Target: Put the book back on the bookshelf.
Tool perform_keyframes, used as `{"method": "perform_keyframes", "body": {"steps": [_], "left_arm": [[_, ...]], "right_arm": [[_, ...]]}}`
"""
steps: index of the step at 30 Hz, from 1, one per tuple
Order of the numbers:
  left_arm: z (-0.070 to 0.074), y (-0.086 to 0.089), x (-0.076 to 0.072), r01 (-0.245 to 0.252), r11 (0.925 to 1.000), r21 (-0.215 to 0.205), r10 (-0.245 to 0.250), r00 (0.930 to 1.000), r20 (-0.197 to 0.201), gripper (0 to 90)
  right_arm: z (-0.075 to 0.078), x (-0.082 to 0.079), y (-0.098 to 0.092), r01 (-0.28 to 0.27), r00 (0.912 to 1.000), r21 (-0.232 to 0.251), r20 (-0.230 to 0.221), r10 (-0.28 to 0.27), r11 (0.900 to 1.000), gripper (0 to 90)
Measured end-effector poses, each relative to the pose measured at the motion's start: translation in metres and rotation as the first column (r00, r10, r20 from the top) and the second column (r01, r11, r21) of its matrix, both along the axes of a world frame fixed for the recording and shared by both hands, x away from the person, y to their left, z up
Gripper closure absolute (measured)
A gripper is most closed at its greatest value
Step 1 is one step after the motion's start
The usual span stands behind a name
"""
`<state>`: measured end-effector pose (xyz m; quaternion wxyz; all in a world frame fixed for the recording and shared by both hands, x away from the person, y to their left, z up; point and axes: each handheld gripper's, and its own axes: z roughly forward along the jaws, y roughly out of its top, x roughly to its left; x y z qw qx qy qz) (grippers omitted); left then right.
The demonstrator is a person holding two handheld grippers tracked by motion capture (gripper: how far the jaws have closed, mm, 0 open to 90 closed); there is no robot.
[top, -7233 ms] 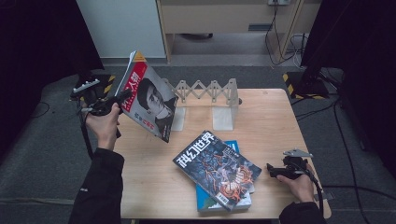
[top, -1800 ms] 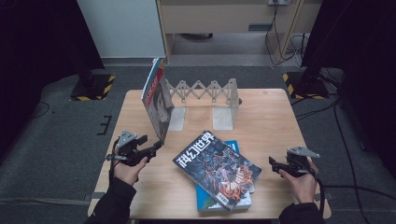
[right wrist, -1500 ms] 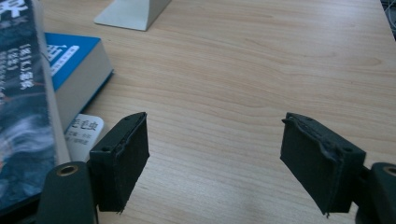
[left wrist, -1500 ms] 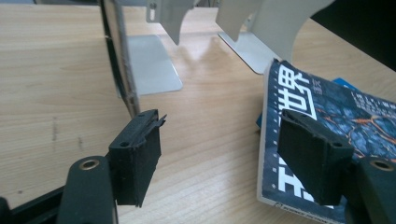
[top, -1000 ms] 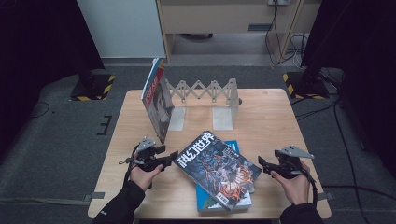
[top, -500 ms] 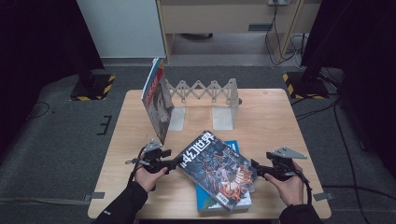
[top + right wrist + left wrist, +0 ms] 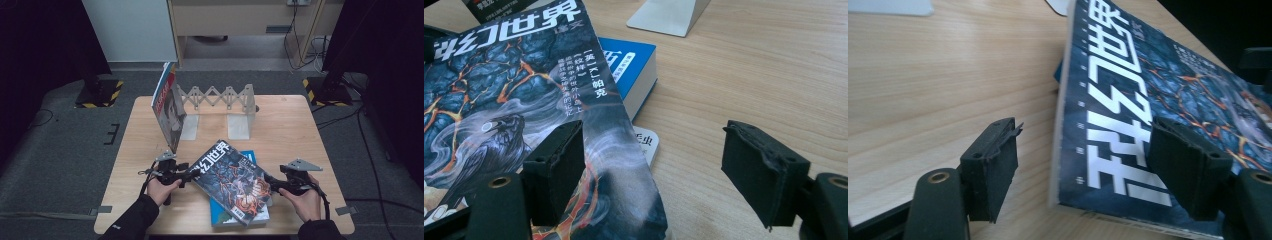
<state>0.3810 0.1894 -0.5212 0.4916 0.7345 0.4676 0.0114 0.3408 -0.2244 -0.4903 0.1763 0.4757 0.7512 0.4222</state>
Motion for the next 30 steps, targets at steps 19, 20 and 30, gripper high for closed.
{"method": "perform_keyframes", "body": {"steps": [19,20,30], "left_arm": [[-0.007,-0.0089,0.0041,0.077,0.9927,-0.093,-0.086,0.9923,-0.09,27.0],[-0.0072,-0.0088,0.0043,0.076,0.9925,-0.096,-0.085,0.9918,-0.095,27.2],[0.0002,-0.0024,0.0014,0.092,0.9903,-0.104,-0.106,0.9847,-0.138,41.0]], "right_arm": [[-0.0073,0.0019,0.0027,-0.017,0.999,-0.01,-0.042,0.016,1.0,25.1],[-0.0073,0.002,0.0026,-0.017,0.999,-0.01,-0.042,0.016,1.0,25.0],[-0.0075,0.0021,0.002,-0.013,0.9992,-0.014,-0.038,0.012,1.0,25.3]]}}
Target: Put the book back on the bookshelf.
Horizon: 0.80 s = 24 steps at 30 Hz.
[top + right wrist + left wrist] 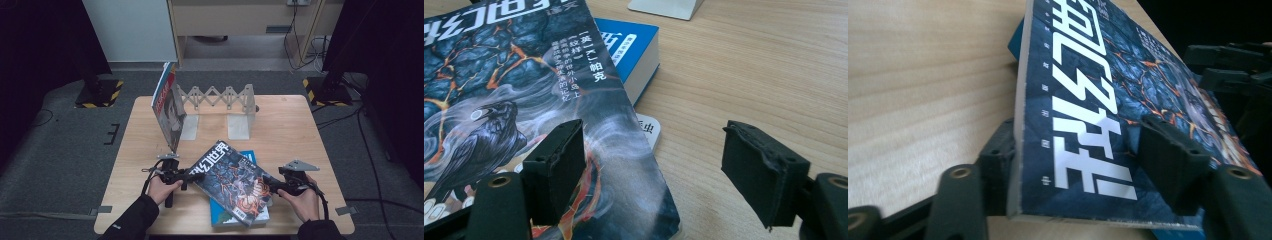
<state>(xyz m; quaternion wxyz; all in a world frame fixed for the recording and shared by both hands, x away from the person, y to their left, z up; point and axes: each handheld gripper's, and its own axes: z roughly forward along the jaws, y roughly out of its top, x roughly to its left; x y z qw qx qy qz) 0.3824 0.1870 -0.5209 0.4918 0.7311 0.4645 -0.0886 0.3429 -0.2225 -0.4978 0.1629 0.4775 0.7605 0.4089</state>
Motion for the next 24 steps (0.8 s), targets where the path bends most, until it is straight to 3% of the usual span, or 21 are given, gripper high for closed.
{"method": "perform_keyframes", "body": {"steps": [7,15,19,24], "left_arm": [[0.0032,0.0018,-0.0033,0.011,0.9999,-0.002,-0.011,0.9999,-0.012,45.0],[0.0008,-0.0005,-0.0042,0.025,0.9997,0.008,-0.025,0.9997,0.003,39.7],[-0.0002,-0.0004,-0.0039,0.019,0.9998,-0.001,-0.019,0.9997,-0.013,39.4],[0.0057,-0.0008,-0.0065,0.04,0.999,0.021,-0.039,0.9989,-0.027,40.9]], "right_arm": [[-0.0004,-0.0002,-0.0017,0.001,1.0,-0.008,0.0,-0.001,1.0,27.2],[-0.0009,-0.0001,-0.0016,0.0,1.0,-0.005,0.003,0.0,1.0,27.1],[-0.001,-0.0001,-0.0013,0.0,1.0,-0.005,0.005,0.0,1.0,27.1],[-0.0011,0.0002,-0.0017,0.001,1.0,-0.008,0.006,-0.001,1.0,27.1]]}}
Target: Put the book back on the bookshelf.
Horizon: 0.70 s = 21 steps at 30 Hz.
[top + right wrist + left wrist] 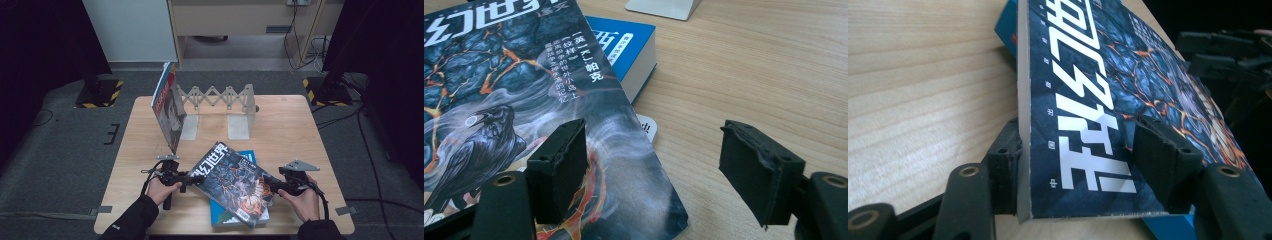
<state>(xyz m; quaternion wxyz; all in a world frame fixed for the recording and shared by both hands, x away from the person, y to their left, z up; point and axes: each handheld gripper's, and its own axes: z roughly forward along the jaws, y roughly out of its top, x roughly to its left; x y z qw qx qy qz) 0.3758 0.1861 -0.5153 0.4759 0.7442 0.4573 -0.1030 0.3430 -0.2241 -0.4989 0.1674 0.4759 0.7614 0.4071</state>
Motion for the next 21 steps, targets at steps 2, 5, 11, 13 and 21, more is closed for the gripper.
{"method": "perform_keyframes", "body": {"steps": [2,5,11,13,21], "left_arm": [[0.007,0.001,-0.003,0.021,0.9998,0.006,-0.021,0.9998,-0.002,44.5],[0.009,0.001,-0.006,0.024,0.9995,0.02,-0.024,0.9997,0.002,45.9],[0.006,-0.001,-0.008,0.02,0.9981,0.059,-0.021,0.9996,0.018,39.6],[0.005,-0.001,-0.01,0.021,0.9975,0.068,-0.022,0.9996,0.016,35.8],[-0.004,-0.002,-0.01,0.02,0.9994,0.027,-0.019,0.9992,-0.035,25.8]], "right_arm": [[0.0,0.0,0.0,0.002,1.0,-0.006,0.002,-0.002,1.0,27.3],[0.0,0.0,-0.001,0.004,1.0,-0.011,0.003,-0.004,1.0,27.7],[0.0,0.0,-0.001,0.006,1.0,-0.005,0.004,-0.006,1.0,27.6],[0.0,0.0,-0.001,0.006,1.0,-0.004,0.007,-0.006,1.0,27.5],[0.0,0.0,-0.001,0.005,1.0,-0.003,0.005,-0.005,1.0,27.5]]}}
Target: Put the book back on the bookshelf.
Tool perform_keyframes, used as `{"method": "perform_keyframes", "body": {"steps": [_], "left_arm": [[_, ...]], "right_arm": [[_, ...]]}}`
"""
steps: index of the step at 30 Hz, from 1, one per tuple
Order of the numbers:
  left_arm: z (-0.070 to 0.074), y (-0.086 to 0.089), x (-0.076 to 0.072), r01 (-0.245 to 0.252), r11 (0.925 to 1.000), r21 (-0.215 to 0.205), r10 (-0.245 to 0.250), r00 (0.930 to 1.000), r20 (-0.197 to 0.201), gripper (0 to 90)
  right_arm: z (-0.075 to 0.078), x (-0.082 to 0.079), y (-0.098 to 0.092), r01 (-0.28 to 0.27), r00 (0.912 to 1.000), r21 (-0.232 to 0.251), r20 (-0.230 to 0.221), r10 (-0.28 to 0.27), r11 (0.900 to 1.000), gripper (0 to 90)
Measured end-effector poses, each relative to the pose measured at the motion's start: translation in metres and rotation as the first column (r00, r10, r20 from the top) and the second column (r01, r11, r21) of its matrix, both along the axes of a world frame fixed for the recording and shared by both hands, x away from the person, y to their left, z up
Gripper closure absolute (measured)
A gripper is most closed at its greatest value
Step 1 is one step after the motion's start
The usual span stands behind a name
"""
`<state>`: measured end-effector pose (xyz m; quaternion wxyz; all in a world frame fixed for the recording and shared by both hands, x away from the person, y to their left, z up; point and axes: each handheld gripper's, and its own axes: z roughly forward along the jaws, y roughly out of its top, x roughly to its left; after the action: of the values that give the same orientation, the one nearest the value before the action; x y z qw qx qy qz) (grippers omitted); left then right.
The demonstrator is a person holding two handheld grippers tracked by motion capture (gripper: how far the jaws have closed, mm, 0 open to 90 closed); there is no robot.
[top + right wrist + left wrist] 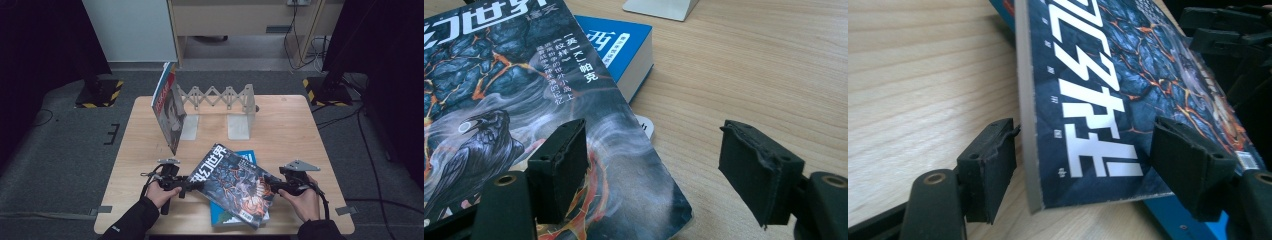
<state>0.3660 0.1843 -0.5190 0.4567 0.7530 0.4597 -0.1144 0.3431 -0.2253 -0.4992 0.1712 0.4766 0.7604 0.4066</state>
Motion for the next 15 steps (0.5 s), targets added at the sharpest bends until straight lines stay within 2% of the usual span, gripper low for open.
{"method": "perform_keyframes", "body": {"steps": [3,6,7,9,12,13,15], "left_arm": [[0.0,-0.005,0.0,0.022,0.9995,-0.022,-0.022,0.9996,-0.018,29.7],[0.002,-0.005,0.001,0.016,0.9997,-0.016,-0.017,0.9996,-0.023,32.5],[0.004,-0.003,0.001,0.0,0.9997,-0.023,0.0,0.9997,-0.024,35.2],[0.008,-0.002,0.0,-0.009,0.9997,-0.022,0.008,0.9999,-0.011,40.3],[0.014,-0.003,-0.002,-0.013,0.9997,-0.018,0.014,0.9999,0.01,42.0],[0.017,-0.003,-0.003,-0.019,0.9992,-0.036,0.019,0.9996,0.018,43.4],[0.024,-0.001,-0.005,-0.032,0.9948,-0.096,0.034,0.9992,0.019,50.3]], "right_arm": [[0.0,0.0,0.0,0.0,1.0,0.0,0.0,0.0,1.0,27.5],[0.0,0.0,0.0,0.002,1.0,0.001,-0.001,-0.002,1.0,27.4],[0.0,0.0,0.0,0.002,1.0,0.001,-0.002,-0.002,1.0,27.5],[-0.001,0.0,0.0,0.001,1.0,-0.003,-0.001,-0.001,1.0,27.5],[-0.001,0.0,0.0,0.002,1.0,-0.004,-0.002,-0.002,1.0,27.5],[-0.001,0.0,0.0,0.002,1.0,-0.004,-0.002,-0.002,1.0,27.5],[-0.002,0.0,0.0,0.006,1.0,-0.009,-0.006,-0.006,1.0,27.7]]}}
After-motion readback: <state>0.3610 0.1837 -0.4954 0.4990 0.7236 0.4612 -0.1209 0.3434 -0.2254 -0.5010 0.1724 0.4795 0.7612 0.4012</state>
